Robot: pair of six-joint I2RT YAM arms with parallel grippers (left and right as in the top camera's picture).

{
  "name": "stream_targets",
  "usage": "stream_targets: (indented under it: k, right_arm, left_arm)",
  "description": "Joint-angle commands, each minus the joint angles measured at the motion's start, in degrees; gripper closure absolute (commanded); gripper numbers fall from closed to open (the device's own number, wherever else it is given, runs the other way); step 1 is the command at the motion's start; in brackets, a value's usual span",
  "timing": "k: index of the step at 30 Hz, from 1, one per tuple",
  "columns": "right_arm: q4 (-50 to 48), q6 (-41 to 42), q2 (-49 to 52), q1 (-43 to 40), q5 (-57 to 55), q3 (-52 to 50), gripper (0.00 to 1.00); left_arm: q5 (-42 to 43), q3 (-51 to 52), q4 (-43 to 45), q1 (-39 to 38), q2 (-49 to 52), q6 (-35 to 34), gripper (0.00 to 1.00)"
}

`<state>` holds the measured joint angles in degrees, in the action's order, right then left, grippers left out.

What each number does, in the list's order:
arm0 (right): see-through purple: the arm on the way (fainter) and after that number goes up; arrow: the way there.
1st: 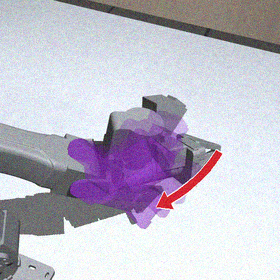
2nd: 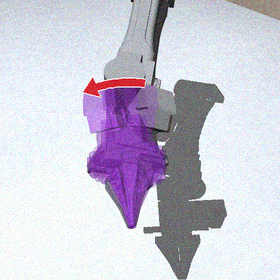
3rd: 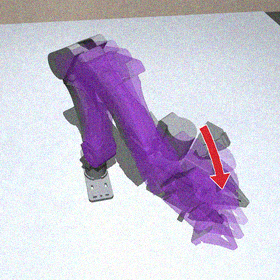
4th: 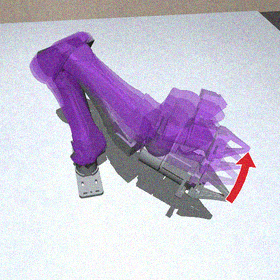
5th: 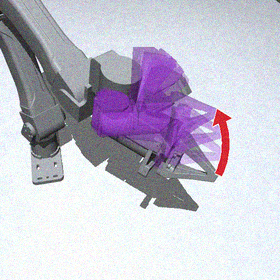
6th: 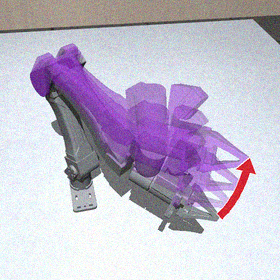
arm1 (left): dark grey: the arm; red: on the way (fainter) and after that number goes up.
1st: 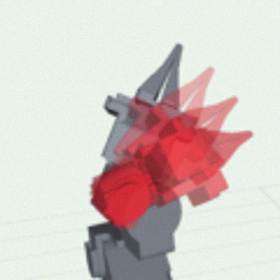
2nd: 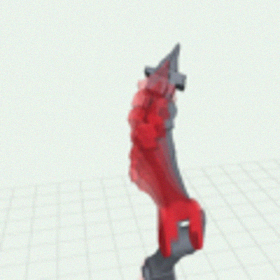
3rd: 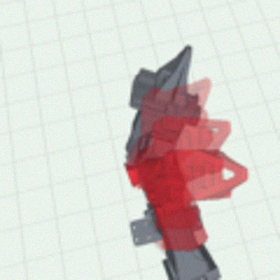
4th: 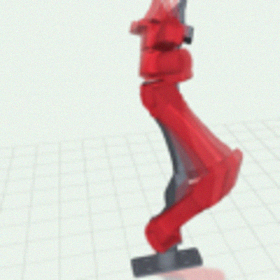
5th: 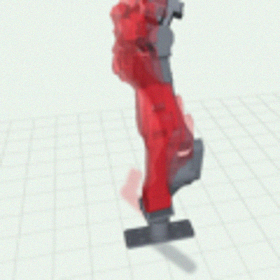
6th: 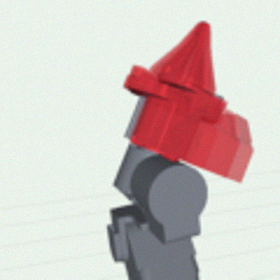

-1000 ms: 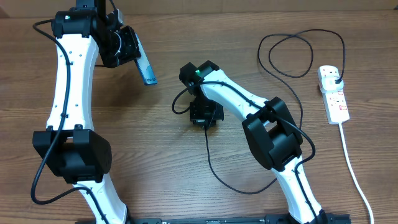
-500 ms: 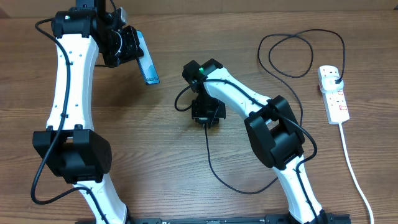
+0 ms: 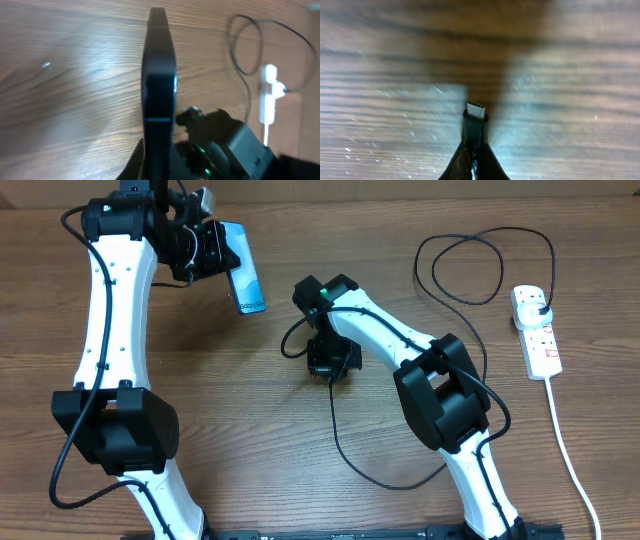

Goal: Plug charger to phone and switch on socket

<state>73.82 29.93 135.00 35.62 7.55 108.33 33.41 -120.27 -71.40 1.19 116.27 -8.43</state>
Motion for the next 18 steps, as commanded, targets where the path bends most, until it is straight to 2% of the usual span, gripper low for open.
stream_targets:
  k: [1, 6, 12, 18]
  right_arm:
    - [-3.9, -7.5, -3.4, -1.4, 1.7, 0.7, 0.96]
    - [-7.1, -15.3, -16.4, -1.6, 8.6, 0.8, 0.96]
    - [-5.6, -17.0, -27.7, 0.9, 8.6, 0.8, 0.96]
    - [-5.7, -16.8, -29.2, 3.0, 8.6, 0.8, 0.96]
  left_arm:
    - [17.7, -0.7, 0.8, 0.3, -0.3, 13.4, 0.96]
    - [30.2, -0.7, 2.1, 0.3, -0.3, 22.9, 0.96]
    - [39.2, -0.7, 5.7, 0.3, -0.3, 23.3, 0.96]
    - [41.9, -0.7, 5.7, 0.3, -0.3, 23.5, 0.96]
